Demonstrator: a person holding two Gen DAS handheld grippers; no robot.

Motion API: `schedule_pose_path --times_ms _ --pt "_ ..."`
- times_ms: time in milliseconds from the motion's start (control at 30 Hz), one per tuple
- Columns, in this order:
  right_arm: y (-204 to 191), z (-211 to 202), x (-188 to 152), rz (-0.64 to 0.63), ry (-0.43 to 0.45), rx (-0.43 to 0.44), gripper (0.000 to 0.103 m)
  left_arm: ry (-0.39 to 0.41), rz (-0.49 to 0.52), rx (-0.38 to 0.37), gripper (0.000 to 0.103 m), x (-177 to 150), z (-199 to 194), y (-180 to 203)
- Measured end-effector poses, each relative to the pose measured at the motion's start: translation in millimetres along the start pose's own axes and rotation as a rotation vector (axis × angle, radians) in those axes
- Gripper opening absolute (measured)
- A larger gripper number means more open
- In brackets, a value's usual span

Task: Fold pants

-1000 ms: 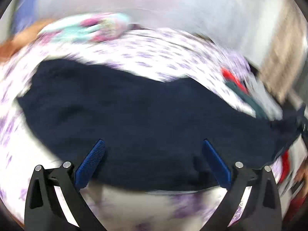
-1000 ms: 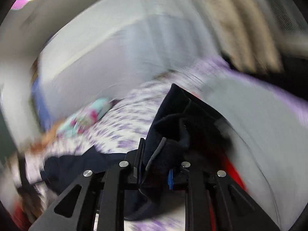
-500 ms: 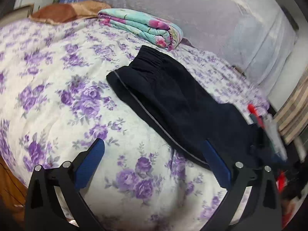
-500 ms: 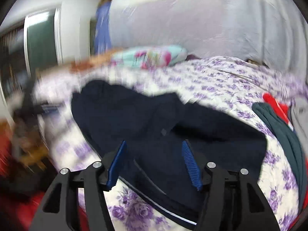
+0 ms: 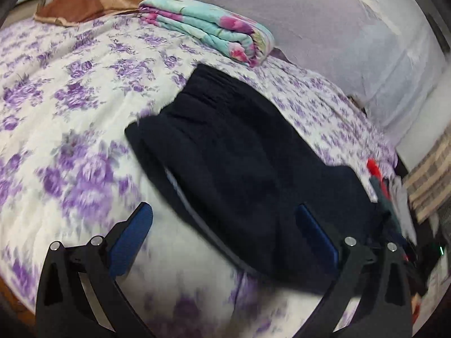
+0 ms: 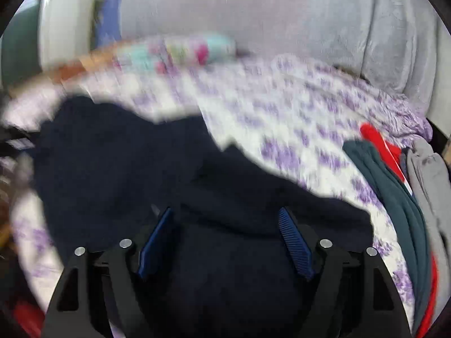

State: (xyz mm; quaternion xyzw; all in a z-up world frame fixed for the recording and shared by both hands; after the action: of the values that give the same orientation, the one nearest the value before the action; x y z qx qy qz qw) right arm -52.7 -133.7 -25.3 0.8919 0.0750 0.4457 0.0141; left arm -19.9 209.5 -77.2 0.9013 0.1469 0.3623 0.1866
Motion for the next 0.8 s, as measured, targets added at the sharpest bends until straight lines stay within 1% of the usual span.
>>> schedule_pose_path --times_ms 33,67,100,133,167,200,233,300,333,367,400,433,500,533,567,600,633,667,700,733,767,800 --pt "3.1 -8.9 0.2 0.015 0.039 -0.014 0.091 0.005 -0.013 -0.004 0.099 5.4 4.3 -1.7" --pt "9.0 -12.1 2.3 0.027 0.057 -0.024 0.093 0.005 -0.022 -0.007 0.099 8.7 7.6 -3.2" --pt "12.1 -7.1 -2.0 0.037 0.041 -0.028 0.099 0.005 -0.045 -0.010 0.099 14.6 14.6 -6.0" --pt "13.3 7.1 -13.5 0.036 -0.027 -0.023 0.100 0.005 -0.062 -0.012 0.099 17.7 18.9 -7.9" --pt "11.6 35.7 -35.1 0.027 -0.178 -0.011 0.100 0.013 -0.071 -0.010 0.099 20.5 21.8 -8.8" --pt "12.4 38.6 -37.4 0.048 -0.200 0.015 0.100 0.024 -0.070 -0.001 0.099 22.2 23.7 -7.9" --pt "17.1 34.3 -32.4 0.080 -0.172 0.031 0.100 0.029 -0.065 0.008 0.099 22.2 24.5 -6.8" --pt "27.0 12.1 -19.2 0.133 -0.060 0.068 0.100 0.040 -0.050 0.016 0.098 20.0 23.1 -4.3" --pt "34.0 -2.2 -14.4 0.157 0.004 0.066 0.100 0.041 -0.046 0.015 0.098 19.6 21.5 -4.9" --pt "45.5 -18.0 -11.2 0.183 0.060 0.041 0.100 0.041 -0.051 0.014 0.093 19.1 19.6 -6.6" --pt "53.8 -26.4 -10.3 0.196 0.081 0.025 0.100 0.038 -0.062 0.010 0.088 19.7 17.8 -9.2" --pt "64.4 -33.4 -12.9 0.211 0.095 0.009 0.100 0.032 -0.075 -0.001 0.087 19.8 15.8 -11.8" --pt "87.4 -28.1 -28.7 0.240 0.051 -0.035 0.100 0.032 -0.120 -0.041 0.087 20.1 9.4 -19.0" --pt "93.6 -23.0 -36.7 0.250 0.022 -0.056 0.100 0.036 -0.133 -0.042 0.087 20.5 7.9 -22.3" --pt "103.2 -6.7 -52.8 0.285 -0.049 -0.084 0.100 0.041 -0.146 -0.033 0.087 21.7 7.9 -25.1" --pt "106.6 3.0 -64.0 0.344 -0.126 -0.062 0.100 0.040 -0.148 -0.022 0.089 22.1 9.8 -25.2" --pt "110.9 8.8 -66.6 0.389 -0.159 -0.043 0.100 0.030 -0.131 -0.003 0.091 22.3 14.8 -21.5" --pt "113.2 8.4 -63.7 0.401 -0.135 -0.025 0.100 0.026 -0.094 0.018 0.094 22.9 19.4 -16.0" --pt "113.6 9.4 -62.5 0.399 -0.127 -0.004 0.100 0.028 -0.041 0.075 0.094 23.9 26.4 -8.6" --pt "113.2 10.6 -62.7 0.401 -0.128 0.015 0.100 0.031 -0.034 0.103 0.094 24.0 28.7 -7.5" --pt "114.1 11.1 -62.3 0.406 -0.123 0.015 0.100 0.043 -0.041 0.124 0.090 24.1 28.8 -6.4" --pt "113.6 9.2 -61.9 0.407 -0.116 0.014 0.100 0.070 -0.059 0.130 0.069 24.6 24.7 -5.3"
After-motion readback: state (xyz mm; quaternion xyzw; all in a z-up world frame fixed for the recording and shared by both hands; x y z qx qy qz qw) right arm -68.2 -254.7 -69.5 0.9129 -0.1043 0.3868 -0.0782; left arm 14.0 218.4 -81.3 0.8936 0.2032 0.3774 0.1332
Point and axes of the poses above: each gripper's, at about its wrist camera, not at the fingertips, and z roughly the way its jaws point, y to its right, x to its top, the point moved 7 cm from there along z, roughly the way its jaws point, and after that the axes turned 1 degree about x, right-handed, at the moved point
